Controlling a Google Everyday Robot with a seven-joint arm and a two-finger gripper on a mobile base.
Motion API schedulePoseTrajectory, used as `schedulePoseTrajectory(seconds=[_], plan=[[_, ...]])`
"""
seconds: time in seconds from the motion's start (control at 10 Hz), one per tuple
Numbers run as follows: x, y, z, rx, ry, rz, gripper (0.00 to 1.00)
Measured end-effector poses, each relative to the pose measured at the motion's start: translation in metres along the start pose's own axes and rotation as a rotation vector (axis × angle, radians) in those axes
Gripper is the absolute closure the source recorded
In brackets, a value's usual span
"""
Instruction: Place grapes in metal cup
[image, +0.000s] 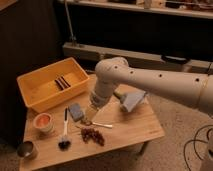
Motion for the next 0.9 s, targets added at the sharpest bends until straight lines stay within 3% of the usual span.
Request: schedulePoseTrajectory(seconds=[0.2, 0.6, 0.9], plan=[[-0.001, 0.001, 0.007, -0.014, 0.010, -0.007, 0.34], [-0.022, 0.028, 0.064, -0.089, 0.034, -0.085, 0.34], [-0.019, 0.029, 0.068, -0.114, 0.029, -0.100, 0.34]])
